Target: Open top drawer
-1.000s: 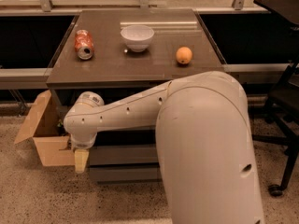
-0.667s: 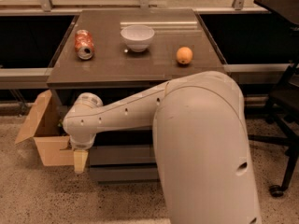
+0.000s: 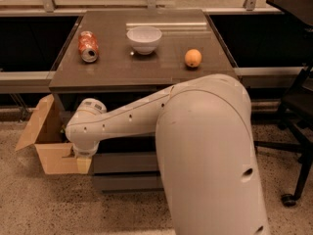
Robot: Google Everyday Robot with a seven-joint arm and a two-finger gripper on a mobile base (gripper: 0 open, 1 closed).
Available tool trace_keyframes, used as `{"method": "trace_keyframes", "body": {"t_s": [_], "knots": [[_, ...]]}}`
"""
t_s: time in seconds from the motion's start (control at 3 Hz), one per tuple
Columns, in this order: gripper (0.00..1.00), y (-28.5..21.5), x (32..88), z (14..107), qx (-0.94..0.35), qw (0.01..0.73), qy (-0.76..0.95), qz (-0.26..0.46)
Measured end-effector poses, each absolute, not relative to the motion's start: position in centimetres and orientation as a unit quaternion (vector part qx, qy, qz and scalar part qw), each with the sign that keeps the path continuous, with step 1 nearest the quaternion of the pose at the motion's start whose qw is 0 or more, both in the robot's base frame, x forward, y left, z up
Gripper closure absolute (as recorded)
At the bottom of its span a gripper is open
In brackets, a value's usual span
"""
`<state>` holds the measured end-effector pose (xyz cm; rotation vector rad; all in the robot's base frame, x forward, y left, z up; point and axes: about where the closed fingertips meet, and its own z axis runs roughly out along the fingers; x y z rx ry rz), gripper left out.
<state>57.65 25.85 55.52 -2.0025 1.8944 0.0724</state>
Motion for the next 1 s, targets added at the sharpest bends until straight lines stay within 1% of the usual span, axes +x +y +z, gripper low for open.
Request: {"method": "trace_keyframes", "body": {"t_s": [0.33, 0.67, 1.0], "knots": [[0.21, 25.85, 57.65, 55.52, -0.713, 0.191, 0.674, 0.026], [0.01, 25.85, 57.64, 55.52, -0.713, 0.191, 0.674, 0.026], [0.00, 25.98, 56.91, 56.30, -0.718, 0.202, 0.664, 0.039]]}}
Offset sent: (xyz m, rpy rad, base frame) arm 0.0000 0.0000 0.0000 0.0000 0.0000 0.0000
